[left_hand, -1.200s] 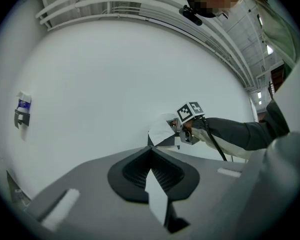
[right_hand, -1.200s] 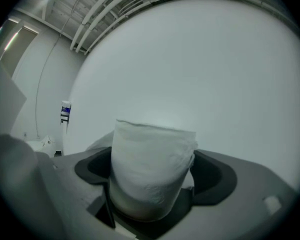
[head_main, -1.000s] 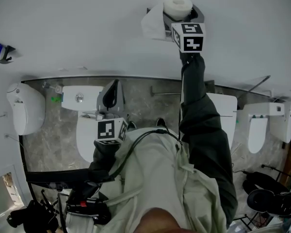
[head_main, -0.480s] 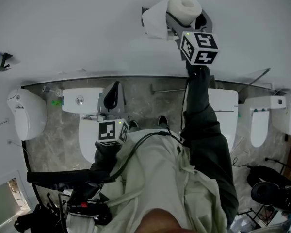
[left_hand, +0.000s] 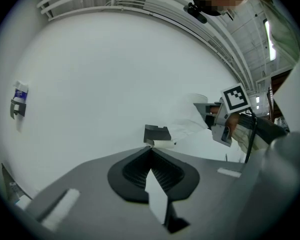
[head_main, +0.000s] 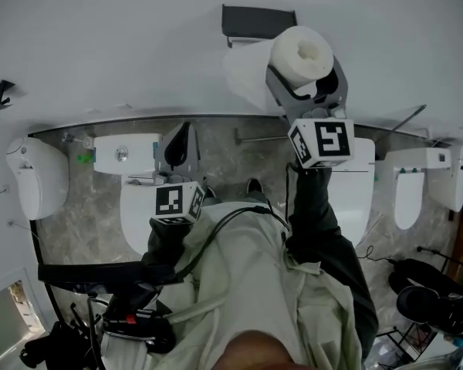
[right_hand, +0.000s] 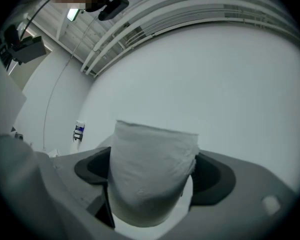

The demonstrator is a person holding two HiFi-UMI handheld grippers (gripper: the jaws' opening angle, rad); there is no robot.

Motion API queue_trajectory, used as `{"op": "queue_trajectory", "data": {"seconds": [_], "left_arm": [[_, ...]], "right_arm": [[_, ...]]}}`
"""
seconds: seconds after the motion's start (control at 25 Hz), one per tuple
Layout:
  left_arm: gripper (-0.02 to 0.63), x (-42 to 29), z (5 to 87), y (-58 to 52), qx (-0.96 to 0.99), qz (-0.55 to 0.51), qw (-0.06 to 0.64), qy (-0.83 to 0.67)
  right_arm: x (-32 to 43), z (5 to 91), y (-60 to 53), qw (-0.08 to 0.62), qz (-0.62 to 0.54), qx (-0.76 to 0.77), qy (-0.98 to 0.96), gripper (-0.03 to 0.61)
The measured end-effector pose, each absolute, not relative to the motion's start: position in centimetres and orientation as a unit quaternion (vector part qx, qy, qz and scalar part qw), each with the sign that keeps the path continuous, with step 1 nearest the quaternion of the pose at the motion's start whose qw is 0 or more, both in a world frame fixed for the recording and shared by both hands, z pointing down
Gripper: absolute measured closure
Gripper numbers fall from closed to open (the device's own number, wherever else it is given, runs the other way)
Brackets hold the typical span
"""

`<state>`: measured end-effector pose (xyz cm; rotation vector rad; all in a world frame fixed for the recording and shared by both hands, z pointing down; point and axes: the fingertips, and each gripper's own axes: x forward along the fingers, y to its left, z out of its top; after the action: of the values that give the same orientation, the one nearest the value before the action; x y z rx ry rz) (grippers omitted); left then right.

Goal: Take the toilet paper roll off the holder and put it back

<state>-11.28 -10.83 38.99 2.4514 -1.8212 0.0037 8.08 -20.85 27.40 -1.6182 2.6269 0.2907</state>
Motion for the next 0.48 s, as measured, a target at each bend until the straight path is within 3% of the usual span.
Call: {"op": "queue_trajectory", "data": {"seconds": [0.48], "left_arm": [[0.607, -10.3, 38.7, -10.9, 0.811, -0.01, 0.043, -0.583]], "right_arm": [[9.5, 33.1, -11.0, 0.018, 0.035, -0.547, 0.836, 0.104]]}}
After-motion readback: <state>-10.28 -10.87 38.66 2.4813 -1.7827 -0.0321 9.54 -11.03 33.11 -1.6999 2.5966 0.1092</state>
